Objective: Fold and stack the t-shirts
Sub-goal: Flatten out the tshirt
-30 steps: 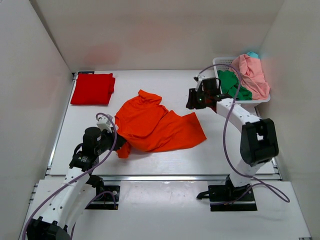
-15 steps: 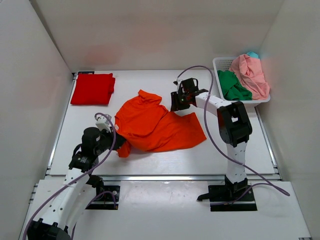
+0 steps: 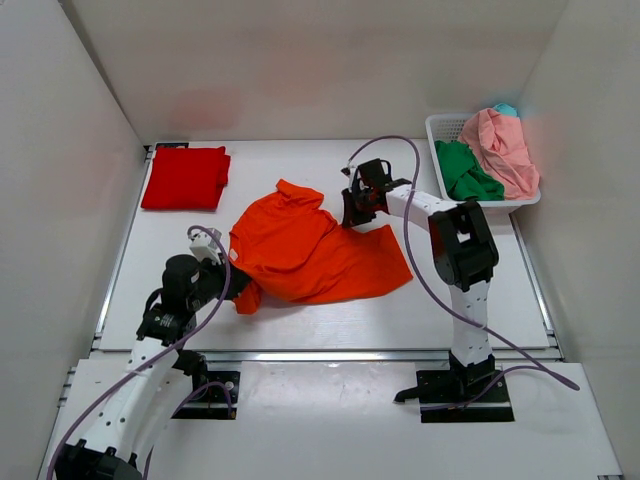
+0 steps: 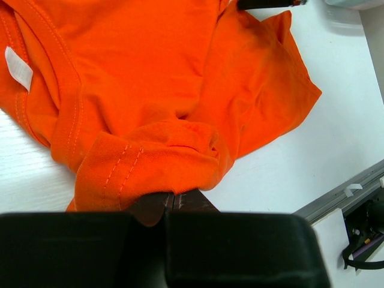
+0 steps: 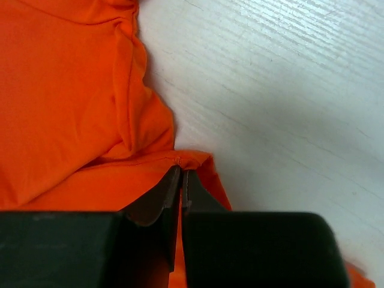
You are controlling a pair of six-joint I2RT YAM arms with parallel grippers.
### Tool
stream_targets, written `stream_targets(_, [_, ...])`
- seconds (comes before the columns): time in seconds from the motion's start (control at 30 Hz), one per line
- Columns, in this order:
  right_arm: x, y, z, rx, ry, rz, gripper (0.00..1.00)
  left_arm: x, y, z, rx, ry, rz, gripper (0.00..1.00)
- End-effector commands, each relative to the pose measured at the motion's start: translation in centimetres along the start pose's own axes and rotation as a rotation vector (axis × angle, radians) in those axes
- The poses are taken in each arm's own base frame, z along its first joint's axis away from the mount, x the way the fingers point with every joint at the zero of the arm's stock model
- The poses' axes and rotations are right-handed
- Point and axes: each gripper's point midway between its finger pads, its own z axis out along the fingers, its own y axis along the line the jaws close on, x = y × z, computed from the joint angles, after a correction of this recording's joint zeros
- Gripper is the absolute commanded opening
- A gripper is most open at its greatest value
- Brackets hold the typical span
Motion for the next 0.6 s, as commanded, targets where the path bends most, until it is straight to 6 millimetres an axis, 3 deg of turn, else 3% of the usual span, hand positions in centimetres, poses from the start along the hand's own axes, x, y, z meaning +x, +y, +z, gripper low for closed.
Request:
stream_targets(0.0, [-6.2, 1.8, -6.0, 0.009, -0.179, -0.084, 0.00, -2.7, -0.8, -0.4, 0.001, -0.059, 0.016, 0.00])
stream_targets(0.07, [-9.5, 3.8, -12.2, 0.019, -0.315, -0.113, 0.00, -6.8, -1.3, -1.4, -0.039, -0.145, 0.048, 0.00])
stream_targets(0.1, [-10.5, 4.1, -14.4, 0.039, -0.365, -0.124, 0.01, -8.1, -0.9, -1.6, -0.078, -0.167, 0.064, 0.00])
stream_targets(0.13, [-11.7, 5.5, -18.4, 0.039, -0.444, -0.149, 0.00, -11.1, -1.3, -2.7, -0.111, -0.234, 0.087, 0.00])
stream_targets(0.17, [-12.6, 6.6, -22.8, 0.045, -0.535, -0.158, 0.00, -14.0, -2.3, -3.9, -0.117, -0.292, 0.102, 0.00])
stream_targets(0.2, [-12.8, 6.7, -24.6, 0.060, -0.571, -0.151, 0.00, -15.2, -2.0, -4.2, -0.148, -0.317, 0.108, 0.00])
stream_targets(0.23, [-12.9, 8.0, -28.8, 0.037, -0.652, -0.157, 0.01, -18.2, -3.3, -5.9, -0.152, -0.392, 0.128, 0.00])
stream_targets(0.27, [-12.6, 9.3, -32.8, 0.020, -0.734, -0.165, 0.00, -20.7, -4.8, -7.5, -0.140, -0.450, 0.143, 0.00])
stream_targets(0.3, [-12.5, 9.6, -34.9, 0.019, -0.778, -0.160, 0.01, -22.0, -5.0, -8.0, -0.159, -0.478, 0.146, 0.00])
stream_targets(0.37, [-11.2, 11.0, -41.2, 0.006, -0.907, -0.167, 0.00, -25.9, -8.2, -11.0, -0.124, -0.574, 0.184, 0.00])
stream_targets(0.4, [-10.3, 11.9, -43.1, -0.016, -0.934, -0.179, 0.00, -26.7, -8.8, -11.3, -0.116, -0.582, 0.190, 0.00])
stream_targets(0.43, [-9.9, 12.2, -44.4, -0.031, -0.948, -0.177, 0.00, -28.1, -10.1, -12.6, -0.100, -0.608, 0.207, 0.00])
stream_targets(0.47, [-9.4, 12.3, -47.1, -0.020, -1.007, -0.180, 0.01, -29.4, -11.8, -14.6, -0.075, -0.647, 0.237, 0.00])
stream_targets(0.5, [-8.5, 13.5, -48.6, -0.061, -1.026, -0.209, 0.00, -30.4, -13.0, -15.8, -0.062, -0.663, 0.253, 0.00])
stream_targets(0.53, [-8.1, 13.4, -49.5, -0.075, -1.034, -0.198, 0.00, -30.8, -13.5, -16.1, -0.052, -0.657, 0.279, 0.00])
stream_targets(0.57, [-7.8, 13.3, -51.7, -0.054, -1.084, -0.197, 0.00, -31.6, -14.3, -17.4, -0.055, -0.670, 0.310, 0.00])
